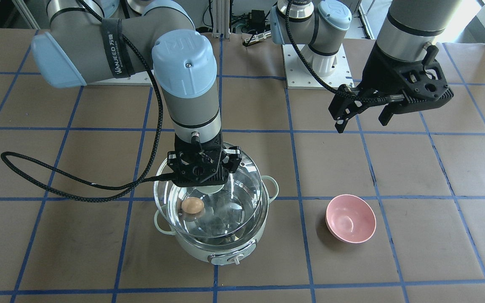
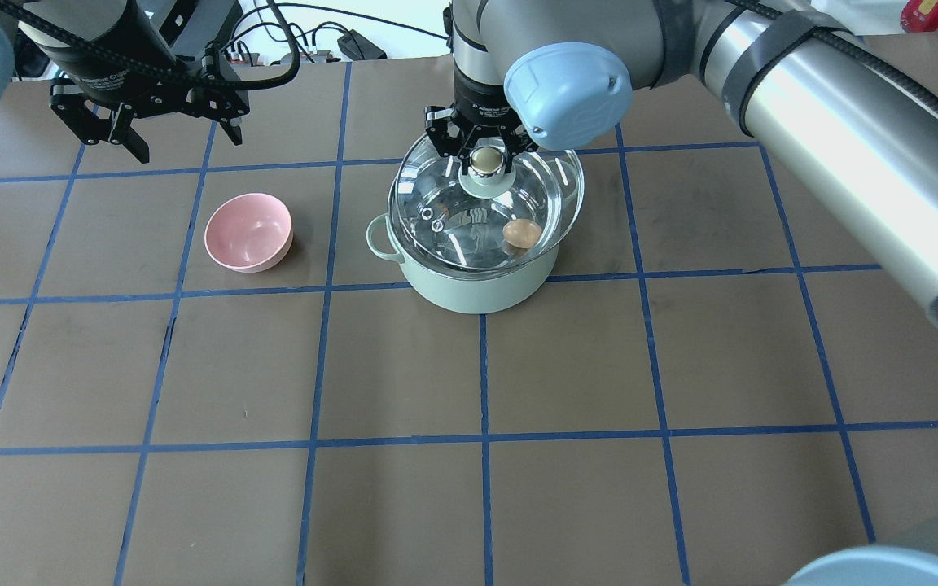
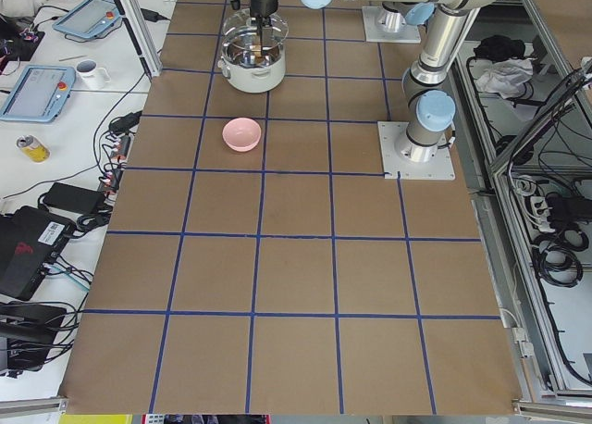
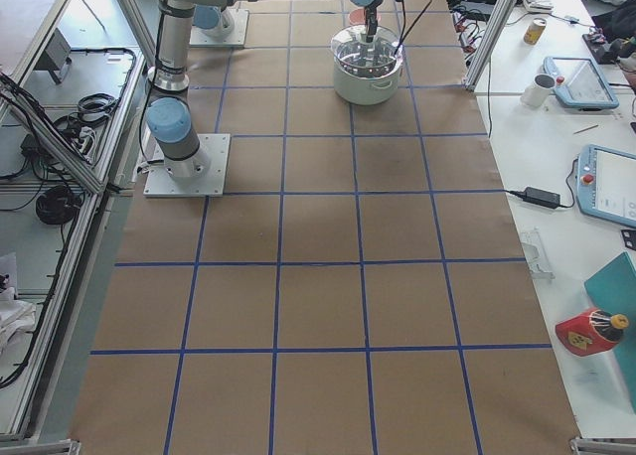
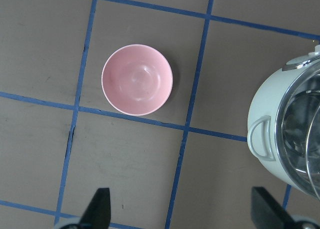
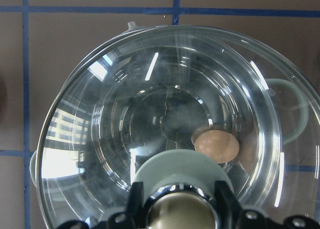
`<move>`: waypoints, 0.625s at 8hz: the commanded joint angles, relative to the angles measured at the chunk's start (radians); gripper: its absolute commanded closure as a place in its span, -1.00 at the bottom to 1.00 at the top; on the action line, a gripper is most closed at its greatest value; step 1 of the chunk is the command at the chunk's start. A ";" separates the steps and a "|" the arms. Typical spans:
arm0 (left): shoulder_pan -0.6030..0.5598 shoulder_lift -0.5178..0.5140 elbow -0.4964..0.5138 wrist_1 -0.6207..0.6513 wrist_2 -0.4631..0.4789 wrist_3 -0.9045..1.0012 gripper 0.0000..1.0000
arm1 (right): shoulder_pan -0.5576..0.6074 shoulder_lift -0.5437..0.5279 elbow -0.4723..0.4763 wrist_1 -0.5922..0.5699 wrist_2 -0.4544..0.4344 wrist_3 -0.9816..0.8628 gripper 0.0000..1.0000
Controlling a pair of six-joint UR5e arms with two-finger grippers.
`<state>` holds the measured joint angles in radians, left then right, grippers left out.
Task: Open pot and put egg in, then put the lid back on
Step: 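Lower the glass lid onto the pot with the right gripper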
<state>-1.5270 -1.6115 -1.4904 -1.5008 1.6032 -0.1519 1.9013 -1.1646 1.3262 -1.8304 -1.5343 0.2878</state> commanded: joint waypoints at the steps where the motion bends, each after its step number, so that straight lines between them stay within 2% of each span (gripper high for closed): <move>1: 0.001 -0.001 -0.001 -0.006 -0.005 -0.003 -1.00 | 0.019 0.040 0.002 -0.045 0.035 0.005 1.00; 5: -0.004 -0.005 -0.002 -0.016 0.000 0.002 -1.00 | 0.019 0.068 0.011 -0.050 0.030 -0.050 1.00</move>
<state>-1.5265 -1.6149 -1.4919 -1.5109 1.6000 -0.1520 1.9201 -1.1083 1.3335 -1.8785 -1.4993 0.2699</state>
